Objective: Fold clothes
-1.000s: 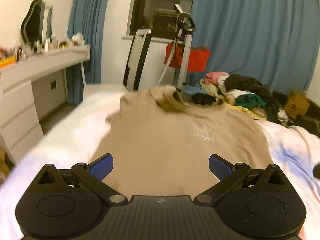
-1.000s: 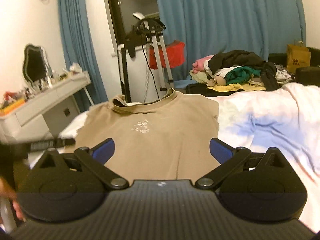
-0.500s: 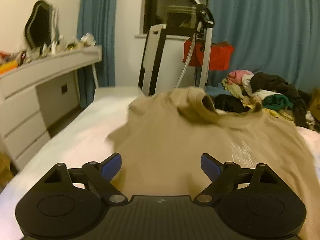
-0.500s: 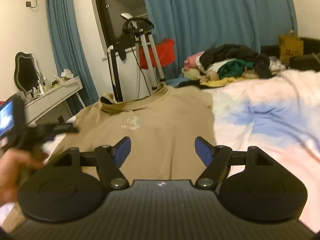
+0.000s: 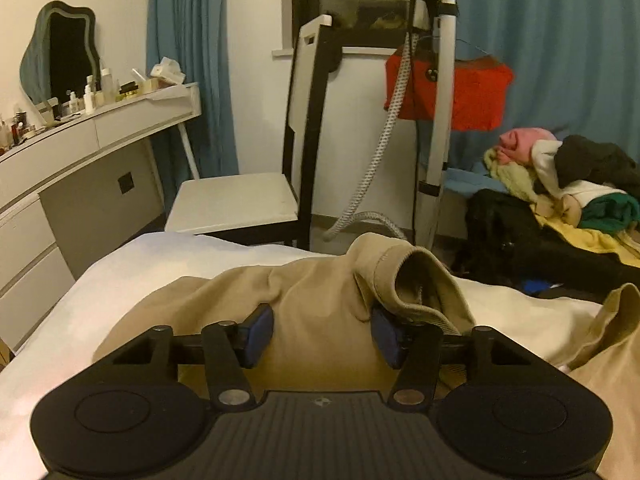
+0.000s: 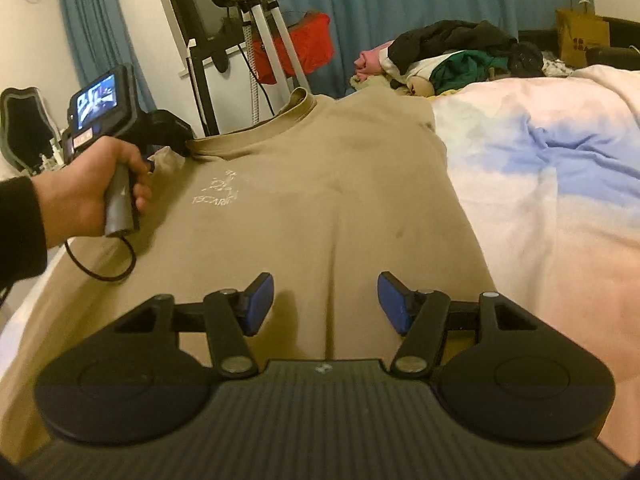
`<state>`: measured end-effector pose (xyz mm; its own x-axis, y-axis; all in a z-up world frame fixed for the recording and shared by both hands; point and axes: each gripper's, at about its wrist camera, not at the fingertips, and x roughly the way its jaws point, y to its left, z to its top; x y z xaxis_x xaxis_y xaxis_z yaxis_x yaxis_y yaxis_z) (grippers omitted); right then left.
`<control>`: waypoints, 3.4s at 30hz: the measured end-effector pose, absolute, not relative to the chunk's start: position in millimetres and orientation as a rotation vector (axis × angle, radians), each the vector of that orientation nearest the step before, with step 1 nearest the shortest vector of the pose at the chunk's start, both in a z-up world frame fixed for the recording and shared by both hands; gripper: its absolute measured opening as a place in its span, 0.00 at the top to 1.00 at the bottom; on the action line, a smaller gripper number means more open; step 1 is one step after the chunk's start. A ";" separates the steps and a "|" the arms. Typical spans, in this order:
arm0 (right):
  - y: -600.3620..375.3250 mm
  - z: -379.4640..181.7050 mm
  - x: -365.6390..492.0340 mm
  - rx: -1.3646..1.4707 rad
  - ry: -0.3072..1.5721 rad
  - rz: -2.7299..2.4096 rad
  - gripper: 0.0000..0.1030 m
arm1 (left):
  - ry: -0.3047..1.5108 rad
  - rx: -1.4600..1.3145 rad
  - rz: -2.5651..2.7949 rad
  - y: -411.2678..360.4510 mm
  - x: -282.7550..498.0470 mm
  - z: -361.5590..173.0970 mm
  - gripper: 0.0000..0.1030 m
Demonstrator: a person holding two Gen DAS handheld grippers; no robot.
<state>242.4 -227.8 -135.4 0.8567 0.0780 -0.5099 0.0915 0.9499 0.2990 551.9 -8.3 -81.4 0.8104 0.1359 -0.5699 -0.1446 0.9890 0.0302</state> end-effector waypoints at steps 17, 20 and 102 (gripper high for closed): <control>-225.2 -90.3 186.5 0.314 0.422 0.027 0.38 | 0.621 -0.206 0.105 77.2 372.0 -61.0 0.09; -221.1 -83.3 179.6 0.319 0.418 0.084 0.14 | 0.616 -0.241 0.131 102.4 357.7 -67.8 0.05; -225.4 -115.6 210.4 0.370 0.554 0.037 0.16 | 0.729 -0.728 0.059 274.8 433.2 -112.5 0.27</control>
<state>210.4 -225.4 -115.6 0.8514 0.1333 -0.5072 0.0639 0.9336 0.3527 433.2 274.8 -112.5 0.7555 -0.1935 -0.6260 -0.2916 0.7562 -0.5857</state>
